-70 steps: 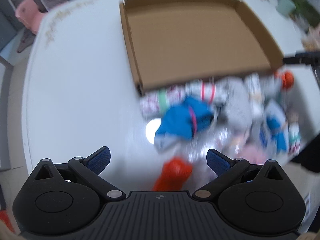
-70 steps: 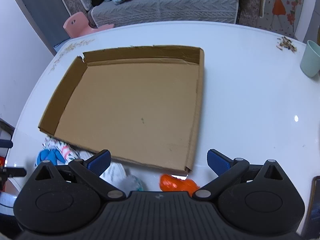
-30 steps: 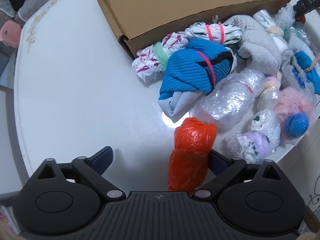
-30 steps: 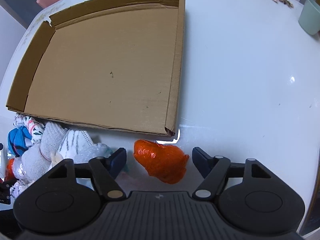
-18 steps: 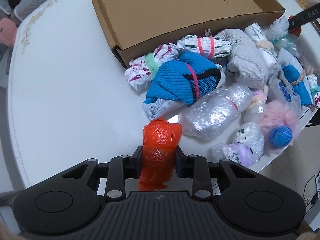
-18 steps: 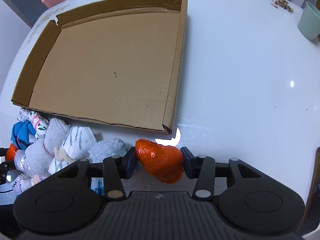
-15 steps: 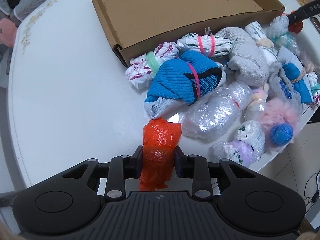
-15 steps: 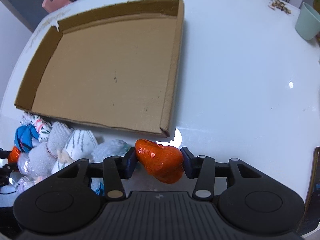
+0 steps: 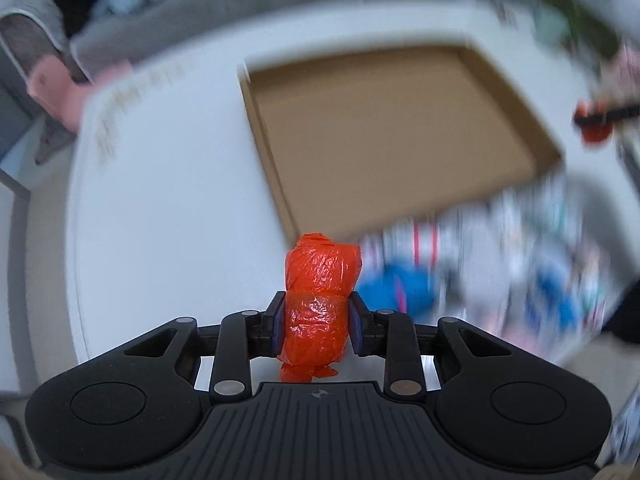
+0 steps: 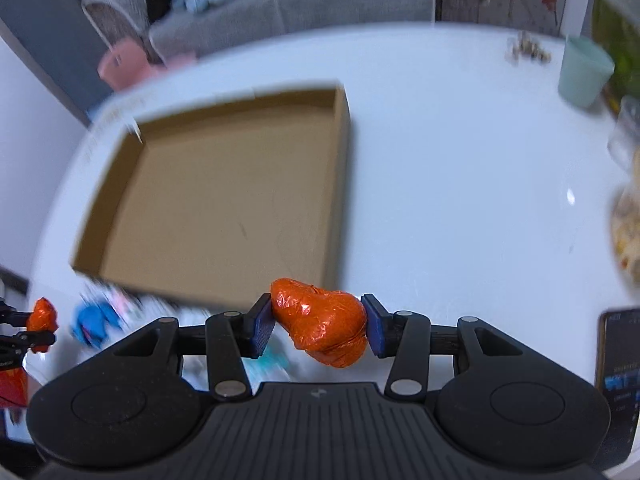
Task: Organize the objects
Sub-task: 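Grasp an orange bundle with each tool and drop both into the tray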
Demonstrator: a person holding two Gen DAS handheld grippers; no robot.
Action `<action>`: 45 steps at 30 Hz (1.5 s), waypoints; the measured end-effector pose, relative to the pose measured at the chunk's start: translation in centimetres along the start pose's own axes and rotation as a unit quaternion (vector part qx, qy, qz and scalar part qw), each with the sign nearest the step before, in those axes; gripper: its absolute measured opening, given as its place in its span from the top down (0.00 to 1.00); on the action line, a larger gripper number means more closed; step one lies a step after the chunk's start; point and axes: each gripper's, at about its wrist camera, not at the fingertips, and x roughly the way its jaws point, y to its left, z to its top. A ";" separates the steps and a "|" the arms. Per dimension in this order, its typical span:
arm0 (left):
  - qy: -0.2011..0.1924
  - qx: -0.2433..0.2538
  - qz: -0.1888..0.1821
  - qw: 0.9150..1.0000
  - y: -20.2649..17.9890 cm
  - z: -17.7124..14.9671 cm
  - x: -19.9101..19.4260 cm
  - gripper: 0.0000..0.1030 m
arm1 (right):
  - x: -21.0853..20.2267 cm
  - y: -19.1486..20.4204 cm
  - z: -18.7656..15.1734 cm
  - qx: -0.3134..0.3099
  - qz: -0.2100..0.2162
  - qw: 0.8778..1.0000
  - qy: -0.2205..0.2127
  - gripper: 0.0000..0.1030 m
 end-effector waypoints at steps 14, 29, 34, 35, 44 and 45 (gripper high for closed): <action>-0.048 -0.034 0.010 0.998 -0.4 10.4 9.0 0.64 | 7.3 4.4 11.9 -0.046 0.082 0.996 0.001 0.58; -0.030 -0.035 0.027 0.999 0.4 9.5 11.9 0.61 | 14.3 7.2 12.3 -0.047 0.033 0.996 0.064 0.58; -0.028 -0.026 0.033 0.999 -0.1 9.5 12.1 0.54 | 14.8 6.9 12.1 -0.037 0.030 0.996 0.072 0.55; -0.028 -0.028 0.033 0.999 -0.2 9.4 12.0 0.52 | 14.8 6.8 12.0 -0.037 0.030 0.996 0.074 0.54; -0.036 -0.031 0.029 0.998 -0.8 9.6 11.0 0.28 | 13.8 6.6 12.1 -0.035 0.026 0.997 0.064 0.49; -0.036 -0.032 0.027 0.998 -0.8 9.6 10.7 0.26 | 13.4 6.5 12.1 -0.032 0.028 0.997 0.061 0.48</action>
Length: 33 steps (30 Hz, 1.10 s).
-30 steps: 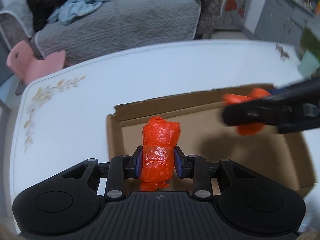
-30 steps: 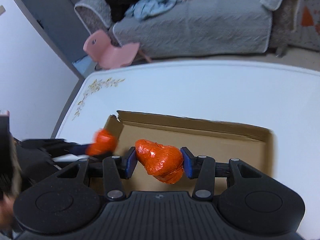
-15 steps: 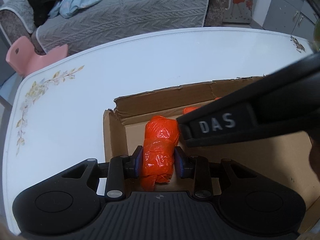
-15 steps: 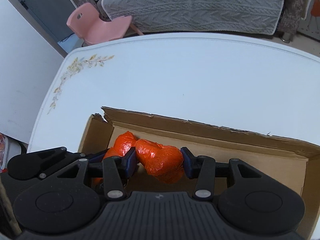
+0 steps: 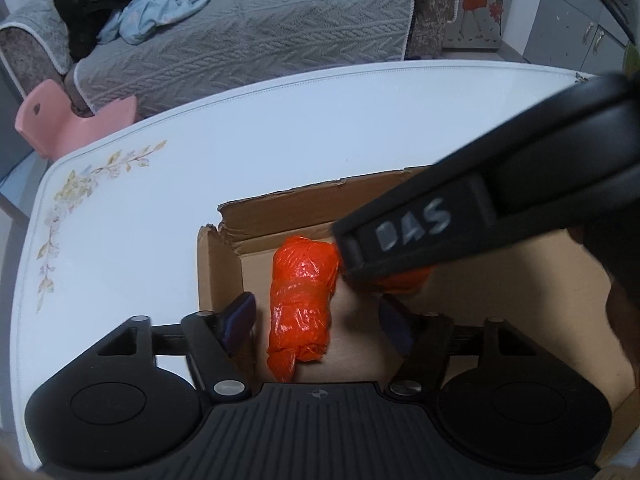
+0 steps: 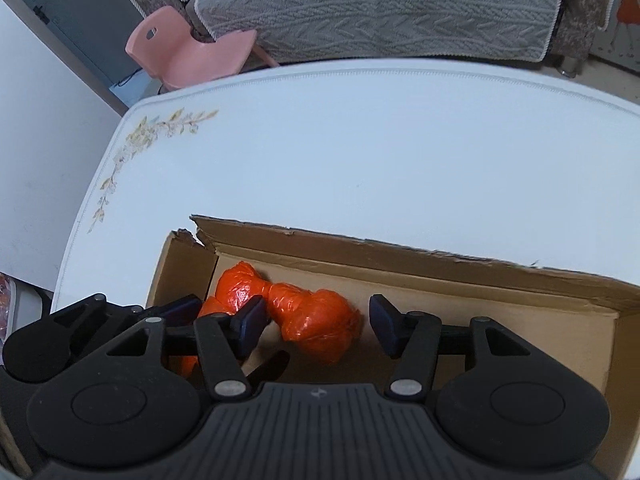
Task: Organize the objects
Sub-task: 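Grasp an orange bundle with each tool and drop both into the tray, then grasp the blue sock bundle with left tool while right grasps bubble-wrapped item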
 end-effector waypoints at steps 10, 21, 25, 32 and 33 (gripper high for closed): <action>0.000 -0.010 -0.013 1.000 -0.4 -1.0 -5.1 0.17 | -5.4 -0.1 -1.7 -0.001 -0.001 1.000 -0.020 0.45; 0.012 -0.042 -0.055 0.998 -0.7 -5.5 -12.4 0.13 | -14.2 -1.7 -9.0 -0.010 0.003 0.998 -0.060 0.26; 0.026 -0.036 -0.057 0.997 -0.9 -7.8 -14.1 0.11 | -15.7 -2.4 -12.2 -0.023 -0.011 0.997 -0.069 0.21; 0.062 -0.034 -0.065 0.995 -0.8 -12.6 -15.0 0.05 | -14.1 -4.3 -16.4 -0.014 -0.017 0.998 -0.053 0.20; 0.065 -0.041 -0.067 0.995 -0.6 -13.3 -14.9 0.05 | -13.7 -4.6 -16.7 -0.008 -0.014 0.998 -0.056 0.20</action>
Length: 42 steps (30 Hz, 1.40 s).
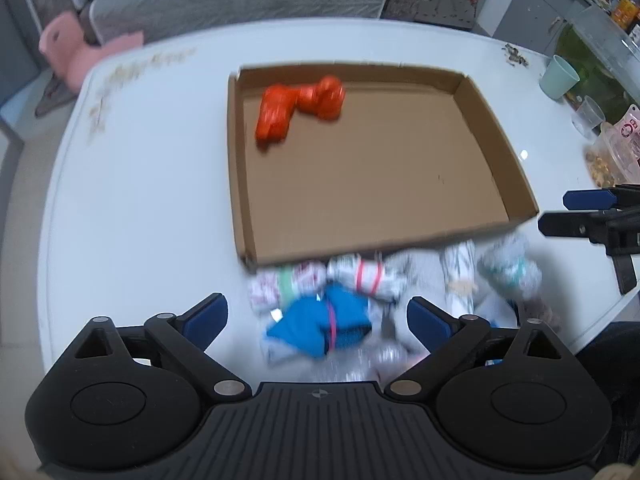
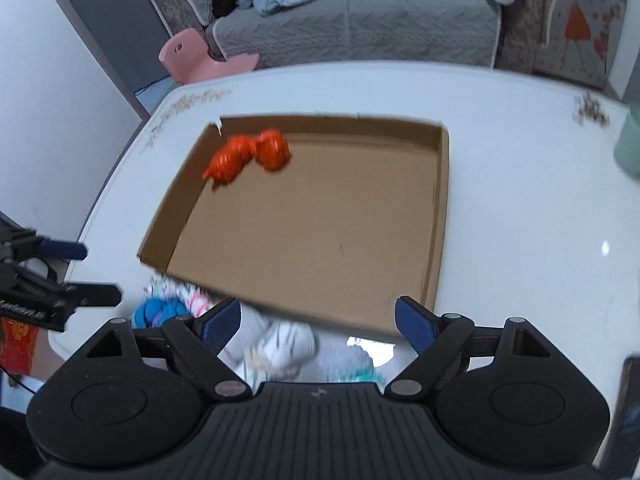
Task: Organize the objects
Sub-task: 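Grasp the blue sock bundle with left tool while right grasps bubble-wrapped item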
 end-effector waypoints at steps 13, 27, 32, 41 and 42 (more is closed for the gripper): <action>0.028 -0.023 0.012 0.999 0.8 -2.3 3.2 0.01 | 0.8 -0.6 -3.2 -0.011 -0.009 0.999 -0.048 0.11; 0.053 -0.134 -0.027 0.989 3.1 -1.9 6.1 0.01 | 1.7 -2.6 -4.4 0.006 -0.013 1.000 -0.008 0.13; 0.063 -0.145 -0.032 0.987 3.3 -2.2 7.0 0.01 | 2.9 -2.0 -4.6 -0.016 -0.029 0.999 0.016 0.13; 0.074 -0.172 -0.045 0.981 3.6 -2.4 8.8 0.01 | 5.1 -1.8 -4.5 -0.024 -0.044 0.997 0.055 0.35; 0.074 -0.172 -0.045 0.981 3.5 -2.4 8.8 0.01 | 5.3 -1.8 -4.5 -0.025 -0.046 0.997 0.058 0.39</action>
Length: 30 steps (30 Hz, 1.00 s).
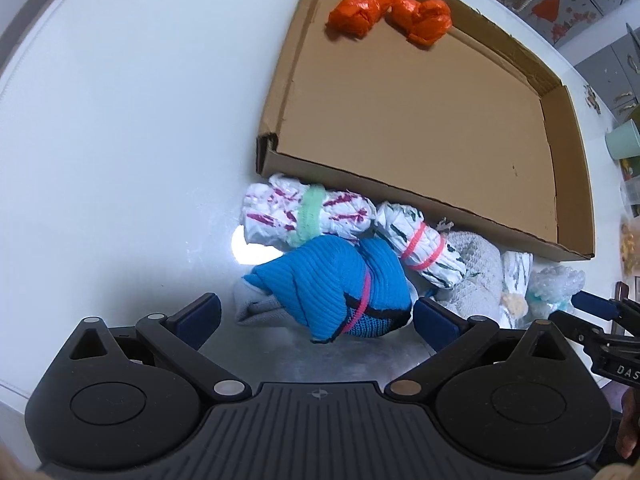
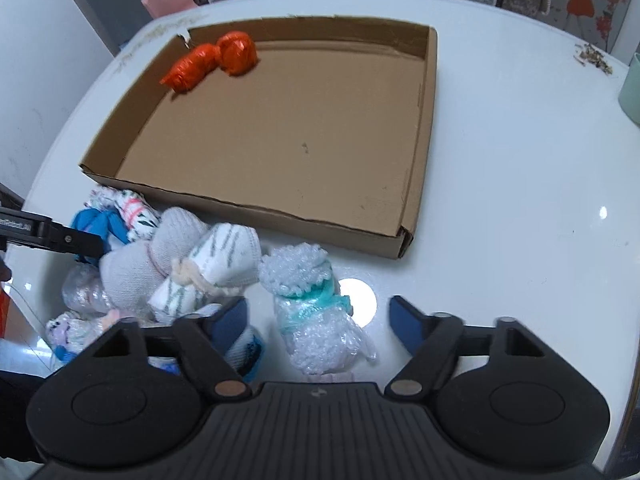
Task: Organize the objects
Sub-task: 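Grasp the blue sock bundle with left tool while right grasps bubble-wrapped item, then carry both items over the tray and release them beside the orange bundles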
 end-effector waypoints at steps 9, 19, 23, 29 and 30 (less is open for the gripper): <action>-0.001 0.015 -0.001 1.000 -0.6 -0.6 0.6 0.02 | 0.3 0.0 -0.5 -0.006 0.000 1.000 0.013 0.61; -0.009 0.060 0.022 0.998 -1.7 -0.9 -0.3 0.24 | -1.2 -0.1 -1.4 -0.011 0.002 1.000 0.007 0.66; -0.016 0.056 0.022 0.998 -1.4 -1.1 -1.3 0.25 | -2.5 -0.5 -1.9 -0.008 0.009 1.000 -0.001 0.66; -0.021 0.050 0.013 0.998 -0.9 -1.0 -3.4 0.26 | -4.0 -0.6 -2.0 -0.003 0.016 1.000 -0.011 0.66; -0.020 0.052 0.014 0.998 -0.8 -1.0 -3.8 0.26 | -4.2 -0.8 -2.0 -0.002 0.016 1.000 -0.012 0.66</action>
